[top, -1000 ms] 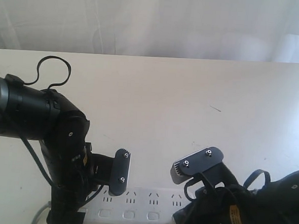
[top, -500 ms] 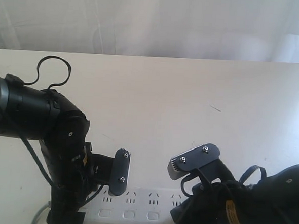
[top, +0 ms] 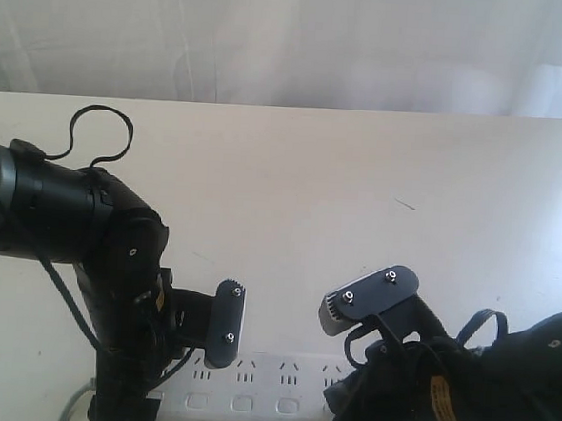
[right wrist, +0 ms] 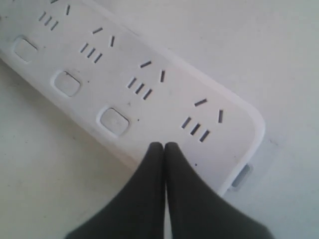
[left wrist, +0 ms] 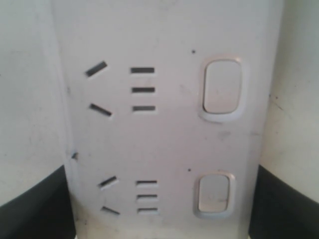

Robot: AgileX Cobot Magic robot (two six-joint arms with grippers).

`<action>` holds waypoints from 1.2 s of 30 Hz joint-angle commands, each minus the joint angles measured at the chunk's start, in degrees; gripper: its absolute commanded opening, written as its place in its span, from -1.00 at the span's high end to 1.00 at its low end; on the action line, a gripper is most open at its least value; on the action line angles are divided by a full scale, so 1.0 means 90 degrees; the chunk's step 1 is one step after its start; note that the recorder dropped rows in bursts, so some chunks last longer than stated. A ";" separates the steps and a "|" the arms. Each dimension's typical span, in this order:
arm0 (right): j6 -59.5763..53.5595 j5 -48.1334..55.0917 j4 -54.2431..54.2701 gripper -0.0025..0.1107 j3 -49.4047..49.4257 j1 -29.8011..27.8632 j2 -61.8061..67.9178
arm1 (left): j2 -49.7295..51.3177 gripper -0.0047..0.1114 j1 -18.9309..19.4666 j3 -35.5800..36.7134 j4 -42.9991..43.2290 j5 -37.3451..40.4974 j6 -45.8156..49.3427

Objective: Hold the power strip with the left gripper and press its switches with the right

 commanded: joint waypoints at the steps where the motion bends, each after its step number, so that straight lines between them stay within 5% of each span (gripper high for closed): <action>1: -0.0053 0.0060 -0.0055 0.96 0.0073 -0.0005 -0.0037 | 0.0232 0.92 0.0009 0.0164 0.0171 -0.0217 -0.0102; 25: -0.0084 -0.0093 -0.0055 0.96 0.0036 -0.0005 0.1562 | 0.0232 0.92 0.0009 0.0164 0.0172 -0.0217 -0.0102; 36: -0.0245 -0.0216 -0.0055 0.96 -0.0220 -0.0005 -0.1493 | 0.0232 0.92 0.0009 0.0164 0.0172 -0.0216 -0.0090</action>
